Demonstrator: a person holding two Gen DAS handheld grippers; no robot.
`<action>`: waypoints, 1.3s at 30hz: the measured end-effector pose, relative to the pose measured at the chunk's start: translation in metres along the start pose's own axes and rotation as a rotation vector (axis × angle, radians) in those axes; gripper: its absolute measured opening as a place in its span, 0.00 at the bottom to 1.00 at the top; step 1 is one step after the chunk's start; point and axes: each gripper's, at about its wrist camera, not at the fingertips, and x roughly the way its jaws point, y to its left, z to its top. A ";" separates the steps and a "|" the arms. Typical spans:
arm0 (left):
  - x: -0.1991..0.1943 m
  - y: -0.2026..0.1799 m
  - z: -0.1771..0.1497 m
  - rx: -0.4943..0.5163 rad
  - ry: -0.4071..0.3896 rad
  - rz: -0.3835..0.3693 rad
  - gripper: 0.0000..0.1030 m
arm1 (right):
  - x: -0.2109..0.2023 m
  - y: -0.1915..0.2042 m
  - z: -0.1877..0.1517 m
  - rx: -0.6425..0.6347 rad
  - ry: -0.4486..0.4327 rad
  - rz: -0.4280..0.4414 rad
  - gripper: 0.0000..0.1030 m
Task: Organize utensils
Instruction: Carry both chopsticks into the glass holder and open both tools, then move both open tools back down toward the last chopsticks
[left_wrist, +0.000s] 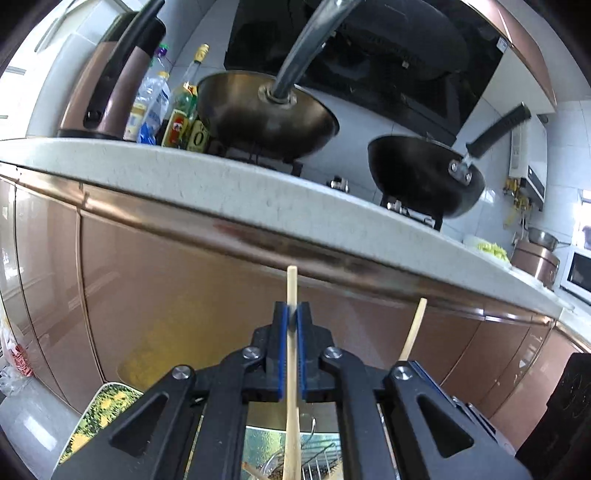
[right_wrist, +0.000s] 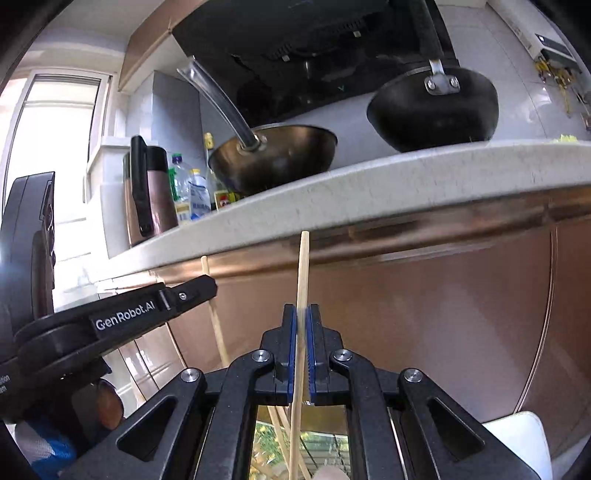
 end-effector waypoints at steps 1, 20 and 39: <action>0.000 -0.001 -0.002 0.005 -0.004 -0.005 0.06 | 0.001 -0.001 -0.004 0.000 0.007 -0.002 0.05; -0.144 0.011 0.068 0.085 -0.099 0.014 0.19 | -0.109 0.052 0.052 -0.116 -0.073 -0.060 0.14; -0.204 0.079 -0.008 0.016 0.288 0.059 0.32 | -0.181 0.093 0.012 -0.111 0.140 -0.054 0.17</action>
